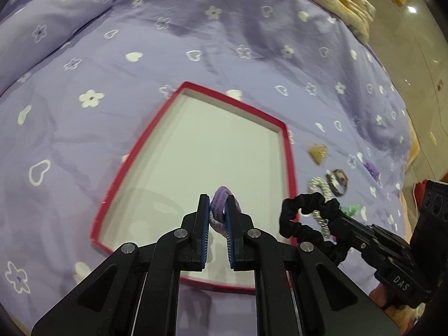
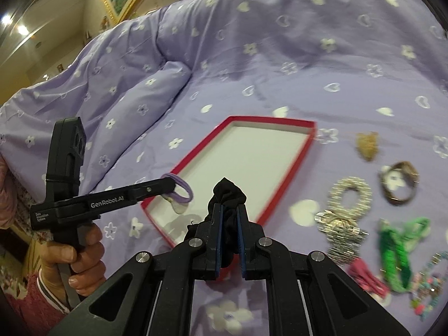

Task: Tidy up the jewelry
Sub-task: 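Carry both items into the red tray and open both tools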

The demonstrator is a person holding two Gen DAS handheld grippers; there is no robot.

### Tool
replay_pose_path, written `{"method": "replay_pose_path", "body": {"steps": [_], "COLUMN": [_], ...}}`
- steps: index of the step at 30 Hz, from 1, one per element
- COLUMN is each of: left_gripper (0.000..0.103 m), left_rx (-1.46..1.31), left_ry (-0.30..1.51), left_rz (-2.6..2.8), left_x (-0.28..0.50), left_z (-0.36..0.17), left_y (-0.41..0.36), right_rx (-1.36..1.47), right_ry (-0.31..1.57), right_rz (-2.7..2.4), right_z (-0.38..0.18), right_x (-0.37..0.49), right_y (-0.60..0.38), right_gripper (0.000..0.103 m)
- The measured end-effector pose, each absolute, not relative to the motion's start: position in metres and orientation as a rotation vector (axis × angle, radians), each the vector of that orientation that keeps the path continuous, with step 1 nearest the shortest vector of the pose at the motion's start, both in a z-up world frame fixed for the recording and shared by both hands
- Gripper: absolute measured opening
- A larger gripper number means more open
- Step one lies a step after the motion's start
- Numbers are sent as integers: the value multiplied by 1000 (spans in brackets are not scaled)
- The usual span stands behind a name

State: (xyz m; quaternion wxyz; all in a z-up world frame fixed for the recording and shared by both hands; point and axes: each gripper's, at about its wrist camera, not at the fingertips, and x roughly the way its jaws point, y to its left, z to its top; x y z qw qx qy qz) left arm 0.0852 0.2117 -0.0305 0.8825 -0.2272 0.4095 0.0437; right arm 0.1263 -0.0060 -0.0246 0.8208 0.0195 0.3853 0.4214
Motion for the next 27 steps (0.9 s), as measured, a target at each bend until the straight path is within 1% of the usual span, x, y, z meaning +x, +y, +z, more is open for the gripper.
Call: {"method": "replay_pose_path", "body": {"steps": [7, 15, 18, 20, 25, 27], "left_gripper": [9, 11, 17, 19, 38, 41], "left_rx": [-502, -476, -467, -465, -449, -452], "left_ry": [913, 964, 979, 982, 980, 980], "left_rz": [132, 200, 215, 218, 236, 239], "left_x": [93, 94, 96, 96, 94, 92], "left_z": [-56, -78, -82, -84, -81, -80], "left_y": [230, 236, 238, 239, 238, 238], "right_rx": [8, -77, -103, -115, -125, -118], "right_ry": [893, 972, 986, 988, 985, 985], "right_rz": [922, 898, 893, 896, 895, 898], "right_z": [-47, -72, -77, -78, -77, -76], "right_x": [138, 146, 147, 146, 146, 146], "right_y": [30, 44, 48, 50, 51, 50], "right_gripper": [8, 9, 9, 13, 16, 19]}}
